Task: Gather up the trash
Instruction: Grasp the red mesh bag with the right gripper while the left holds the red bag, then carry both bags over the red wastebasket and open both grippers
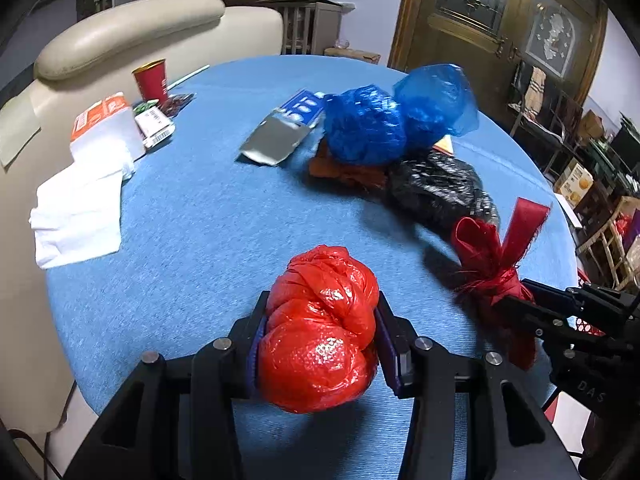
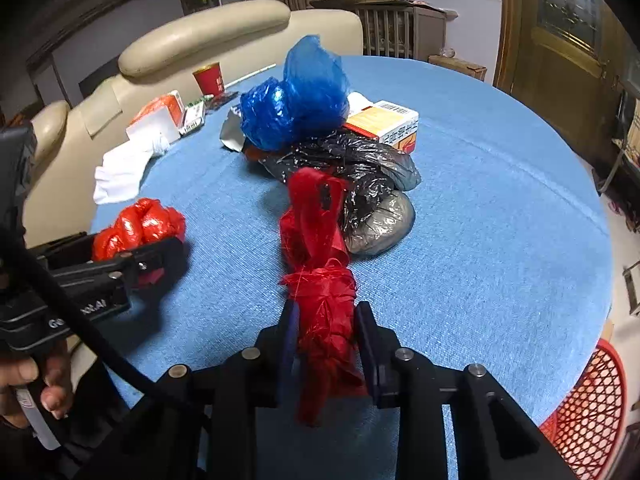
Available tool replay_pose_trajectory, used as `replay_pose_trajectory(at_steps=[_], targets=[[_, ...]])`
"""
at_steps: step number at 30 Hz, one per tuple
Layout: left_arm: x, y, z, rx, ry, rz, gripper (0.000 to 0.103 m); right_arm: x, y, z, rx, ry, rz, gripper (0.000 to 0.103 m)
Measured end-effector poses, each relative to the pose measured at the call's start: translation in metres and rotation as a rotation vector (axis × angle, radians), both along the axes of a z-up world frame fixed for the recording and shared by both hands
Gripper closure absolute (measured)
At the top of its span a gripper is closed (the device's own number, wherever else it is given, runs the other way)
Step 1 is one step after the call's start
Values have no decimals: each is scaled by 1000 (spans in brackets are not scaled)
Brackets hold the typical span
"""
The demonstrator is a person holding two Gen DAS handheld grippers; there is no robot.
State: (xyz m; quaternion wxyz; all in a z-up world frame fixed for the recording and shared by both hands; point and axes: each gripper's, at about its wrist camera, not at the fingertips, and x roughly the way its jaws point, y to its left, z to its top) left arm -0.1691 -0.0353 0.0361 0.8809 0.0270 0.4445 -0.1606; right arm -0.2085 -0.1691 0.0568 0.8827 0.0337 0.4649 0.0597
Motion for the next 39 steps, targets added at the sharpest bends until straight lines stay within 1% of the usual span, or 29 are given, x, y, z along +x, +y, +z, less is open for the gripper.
replay_pose_trajectory(at_steps=[5, 9, 12, 17, 21, 24, 28, 33, 39], targets=[[-7, -26, 11, 12, -27, -64, 54, -21, -22, 16, 39, -50, -61, 74], [-11, -56, 21, 10, -43, -144, 54, -44, -48, 29, 57, -88, -138, 74], [-20, -82, 29, 3, -52, -218, 54, -69, -82, 36, 66, -111, -235, 74], [-37, -129, 40, -13, -56, -344, 54, -108, -136, 41, 45, -128, -387, 74], [-53, -168, 48, -30, -57, -441, 54, -134, -178, 38, 39, -121, -501, 74], [-62, -192, 51, -41, -54, -500, 54, -149, -200, 34, 38, -113, -560, 74], [-72, -223, 52, -41, -49, -566, 54, -167, -223, 24, 40, -98, -608, 74], [-82, -258, 51, -42, -40, -636, 54, -187, -242, 9, 46, -60, -664, 74], [-96, -283, 41, -22, -16, -692, 54, -200, -256, -8, 62, -14, -699, 73]])
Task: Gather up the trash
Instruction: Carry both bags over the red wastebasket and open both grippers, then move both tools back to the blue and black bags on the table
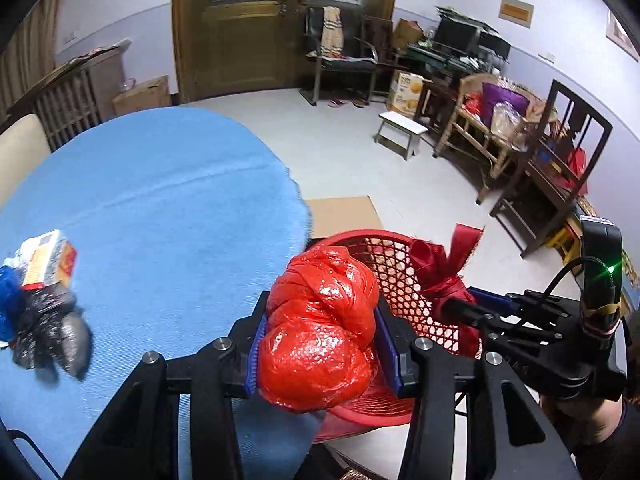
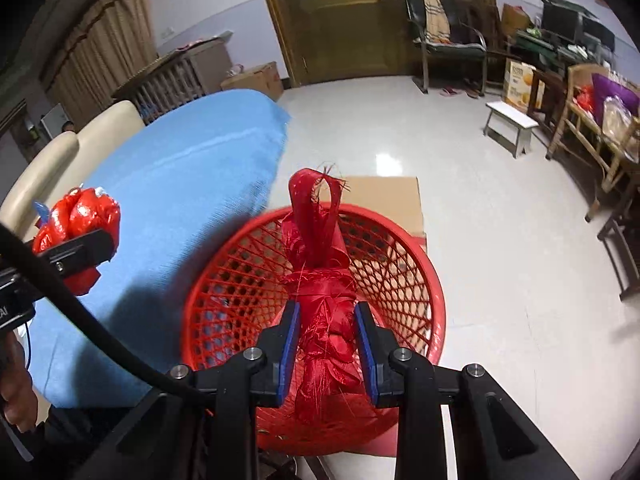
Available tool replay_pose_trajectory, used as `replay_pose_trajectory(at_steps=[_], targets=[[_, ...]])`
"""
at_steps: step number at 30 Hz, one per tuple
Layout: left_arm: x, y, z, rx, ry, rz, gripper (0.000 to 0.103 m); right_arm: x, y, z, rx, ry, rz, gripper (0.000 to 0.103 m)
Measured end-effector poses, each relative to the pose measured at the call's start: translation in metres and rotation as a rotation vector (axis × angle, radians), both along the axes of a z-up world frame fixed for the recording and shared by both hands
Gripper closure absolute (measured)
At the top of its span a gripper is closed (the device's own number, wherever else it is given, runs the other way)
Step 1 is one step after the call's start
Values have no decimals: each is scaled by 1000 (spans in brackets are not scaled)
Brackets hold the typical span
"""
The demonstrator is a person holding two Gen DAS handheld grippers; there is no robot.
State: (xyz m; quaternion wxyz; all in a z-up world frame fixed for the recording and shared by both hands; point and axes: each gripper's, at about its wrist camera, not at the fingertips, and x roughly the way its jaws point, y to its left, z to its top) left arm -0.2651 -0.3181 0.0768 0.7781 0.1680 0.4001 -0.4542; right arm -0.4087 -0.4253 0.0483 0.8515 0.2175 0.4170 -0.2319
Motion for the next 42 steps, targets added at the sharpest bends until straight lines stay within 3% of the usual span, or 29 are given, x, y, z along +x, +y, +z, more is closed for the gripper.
replay_pose_trajectory(at_steps=[17, 18, 20, 21, 22, 24, 32, 34, 39, 42], targets=[[-17, -54, -36, 104, 7, -49, 54, -10, -13, -20, 44, 11, -39, 70], [-17, -55, -38, 111, 11, -50, 52, -11, -14, -20, 47, 11, -45, 69], [-17, -58, -41, 126, 14, -54, 33, -14, -17, -19, 47, 4, -54, 65], [-18, -58, -42, 128, 9, -52, 29, -14, -17, -18, 45, 0, -57, 56], [-18, -58, -42, 132, 2, -50, 27, -16, -18, -15, 42, -9, -62, 40], [-18, -56, -40, 131, 4, -52, 27, -19, -19, -9, 32, -32, -71, 38], [1, -24, -17, 69, -19, 14, 27, -15, -22, 1, 18, -15, -89, 37], [7, -12, -13, 56, -23, 41, 27, -11, -20, 2, 19, 4, -85, 29], [26, 35, -8, 38, -34, 137, 27, 6, -8, 3, 13, 59, -59, 28], [38, 68, -9, 28, -28, 206, 27, 18, 2, 6, 9, 84, -42, 22]])
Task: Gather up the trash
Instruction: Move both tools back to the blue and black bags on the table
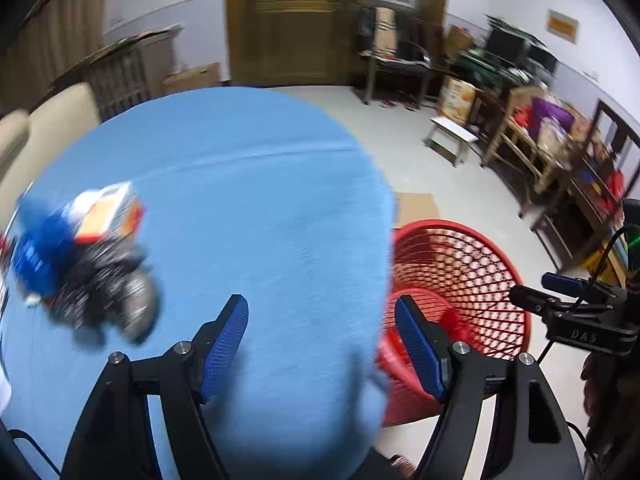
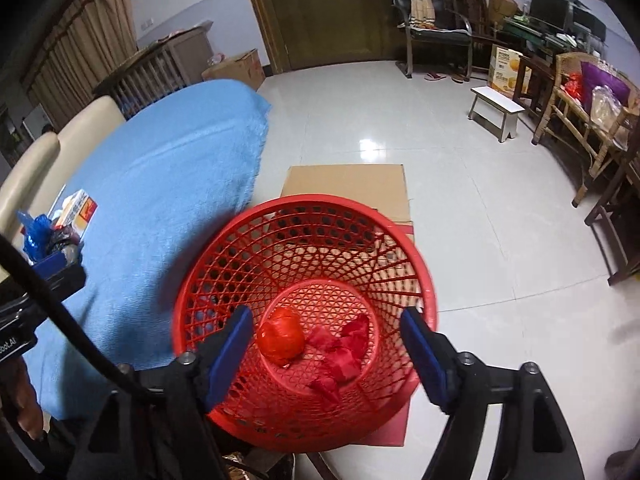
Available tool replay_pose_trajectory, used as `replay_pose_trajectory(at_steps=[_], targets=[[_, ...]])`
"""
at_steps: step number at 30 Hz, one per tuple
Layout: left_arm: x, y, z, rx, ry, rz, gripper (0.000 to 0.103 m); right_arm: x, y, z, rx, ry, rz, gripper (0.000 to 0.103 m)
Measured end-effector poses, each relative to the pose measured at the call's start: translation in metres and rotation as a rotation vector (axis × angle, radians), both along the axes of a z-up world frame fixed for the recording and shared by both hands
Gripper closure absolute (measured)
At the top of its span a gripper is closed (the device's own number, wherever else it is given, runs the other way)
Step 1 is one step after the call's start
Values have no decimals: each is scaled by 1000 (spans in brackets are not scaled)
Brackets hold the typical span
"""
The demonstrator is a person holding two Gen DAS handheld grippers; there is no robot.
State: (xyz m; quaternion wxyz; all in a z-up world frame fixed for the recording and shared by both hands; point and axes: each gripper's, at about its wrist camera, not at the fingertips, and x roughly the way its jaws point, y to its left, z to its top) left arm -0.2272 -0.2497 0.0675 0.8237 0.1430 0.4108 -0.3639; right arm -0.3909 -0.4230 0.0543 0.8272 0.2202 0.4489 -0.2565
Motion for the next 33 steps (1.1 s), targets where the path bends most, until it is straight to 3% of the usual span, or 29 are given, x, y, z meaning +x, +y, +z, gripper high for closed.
replay_pose_trajectory(at_steps=[5, 9, 14, 16, 18, 24, 33], targets=[[21, 53, -4, -26, 16, 119, 27, 39, 23, -1, 58, 136, 85, 20], [39, 101, -5, -63, 26, 236, 27, 61, 60, 11, 13, 105, 181, 20], [56, 156, -11, -85, 12, 375, 27, 86, 115, 46, -57, -81, 332, 20], [61, 174, -14, -94, 15, 422, 27, 101, 140, 53, -93, -122, 426, 12], [66, 190, -16, -104, 18, 460, 27, 120, 164, 49, -122, -77, 493, 2], [81, 224, -24, -120, 27, 529, 27, 168, 216, 39, -115, -15, 628, 2], [88, 245, -25, -142, 36, 572, 27, 236, 268, 37, -229, -38, 766, 3]])
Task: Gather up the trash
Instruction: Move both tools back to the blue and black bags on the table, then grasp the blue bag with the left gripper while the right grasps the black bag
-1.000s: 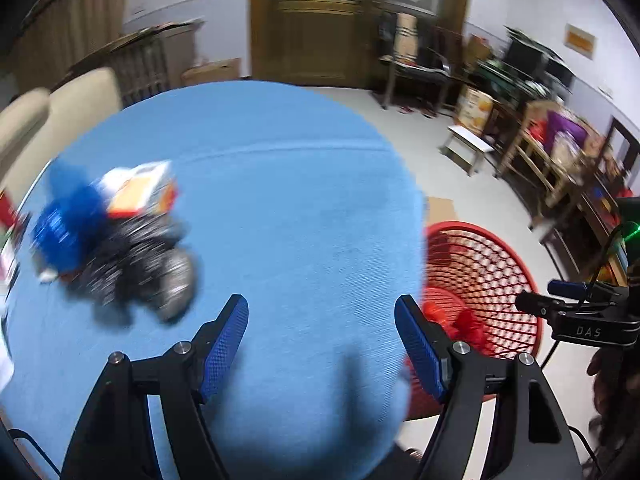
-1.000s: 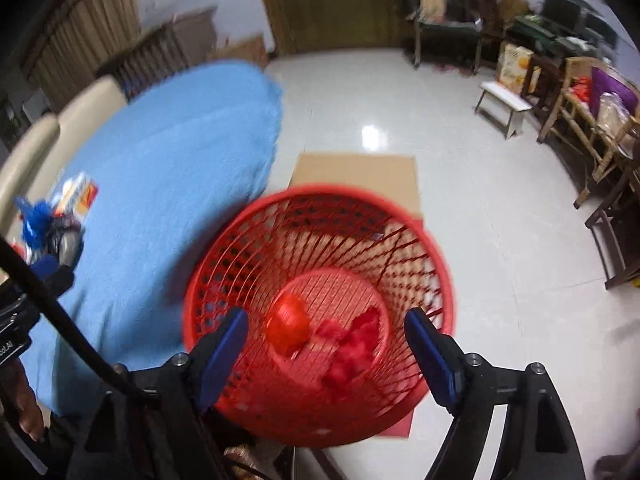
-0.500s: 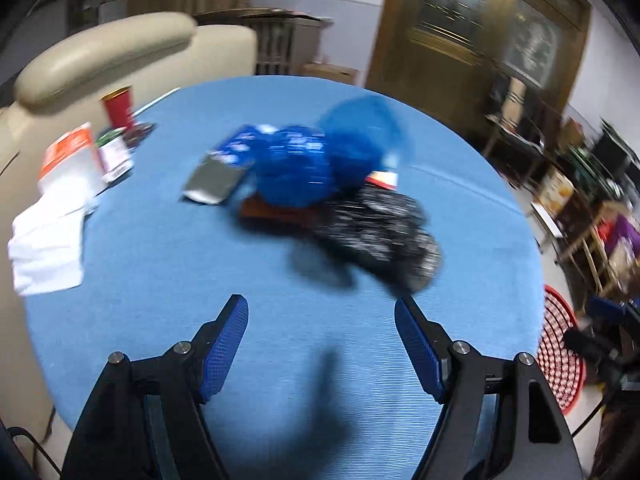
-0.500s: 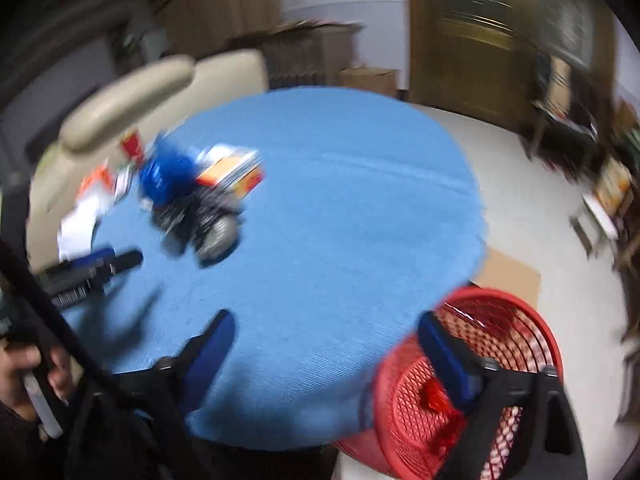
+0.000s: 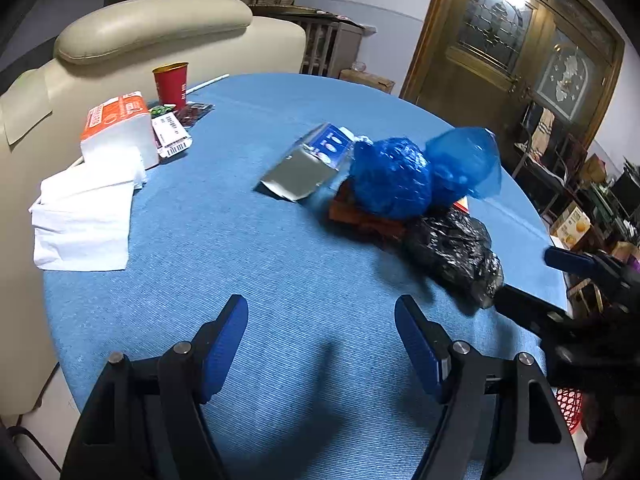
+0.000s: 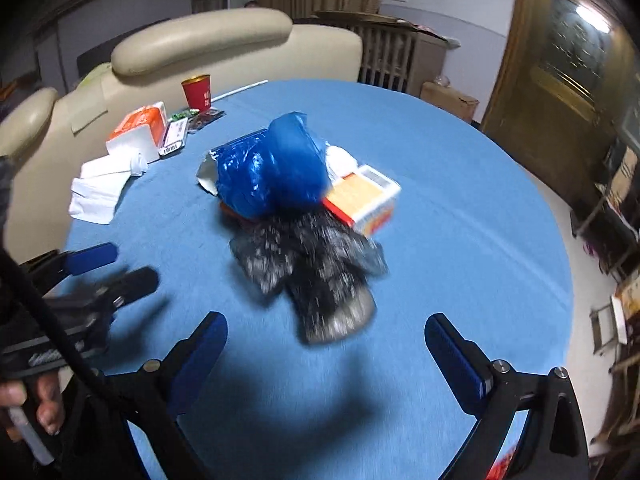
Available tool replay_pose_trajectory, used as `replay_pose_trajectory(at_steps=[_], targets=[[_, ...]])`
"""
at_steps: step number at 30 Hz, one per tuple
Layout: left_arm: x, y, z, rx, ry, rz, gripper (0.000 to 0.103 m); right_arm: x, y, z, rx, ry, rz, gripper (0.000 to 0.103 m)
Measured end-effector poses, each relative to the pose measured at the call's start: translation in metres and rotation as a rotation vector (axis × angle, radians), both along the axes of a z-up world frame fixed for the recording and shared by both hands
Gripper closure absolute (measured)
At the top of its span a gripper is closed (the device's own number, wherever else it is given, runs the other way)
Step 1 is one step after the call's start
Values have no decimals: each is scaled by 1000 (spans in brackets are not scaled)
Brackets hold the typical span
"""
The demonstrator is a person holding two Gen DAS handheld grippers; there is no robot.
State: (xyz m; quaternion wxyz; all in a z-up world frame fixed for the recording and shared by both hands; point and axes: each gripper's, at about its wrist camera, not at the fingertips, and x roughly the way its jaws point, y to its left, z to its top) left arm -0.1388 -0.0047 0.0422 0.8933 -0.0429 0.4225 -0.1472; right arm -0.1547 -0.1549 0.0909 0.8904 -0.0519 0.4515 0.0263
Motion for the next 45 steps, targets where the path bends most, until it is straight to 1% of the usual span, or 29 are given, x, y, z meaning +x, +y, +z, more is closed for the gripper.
replay_pose_trajectory(at_steps=[3, 8, 9, 11, 13, 14, 16, 19, 26, 27, 28, 29, 30, 31, 36, 40, 45], targets=[[3, 3, 4, -5, -3, 7, 27, 22, -2, -9, 19, 35, -1, 3], [19, -3, 9, -15, -7, -5, 27, 41, -10, -22, 34, 65, -6, 3], [22, -6, 11, -15, -8, -11, 27, 45, -12, -25, 42, 72, -8, 4], [31, -16, 17, -29, -13, -36, 27, 51, -14, -31, 59, 88, -11, 15], [39, -26, 22, -44, -20, -53, 27, 54, -19, -38, 80, 116, -25, 41], [45, -32, 25, -43, -22, -60, 26, 54, -23, -42, 106, 132, -31, 45], [55, -45, 29, -45, -23, -76, 26, 50, -30, -45, 139, 127, -47, 49], [70, -63, 32, -54, -14, -100, 26, 41, -40, -44, 183, 113, -66, 52], [102, -93, 17, -26, 43, -84, 26, 12, -63, -37, 255, 87, -106, 53], [104, -95, 16, -27, 46, -87, 29, 7, -66, -36, 261, 83, -114, 54], [105, -97, 14, -23, 49, -96, 45, 2, -69, -36, 267, 80, -120, 54], [107, -99, 13, -11, 56, -105, 49, 0, -70, -36, 274, 78, -125, 54], [106, -98, 13, -12, 54, -105, 50, -4, -73, -36, 282, 76, -132, 54], [105, -97, 14, -12, 50, -104, 52, -3, -66, -38, 284, 75, -136, 54], [81, -82, 27, -6, -4, -102, 54, -7, -64, -39, 315, 62, -161, 54], [50, -61, 34, 12, -39, -84, 54, -11, -64, -38, 332, 51, -173, 54], [20, -42, 30, 62, -29, -46, 54, -18, -67, -40, 359, 36, -200, 54]])
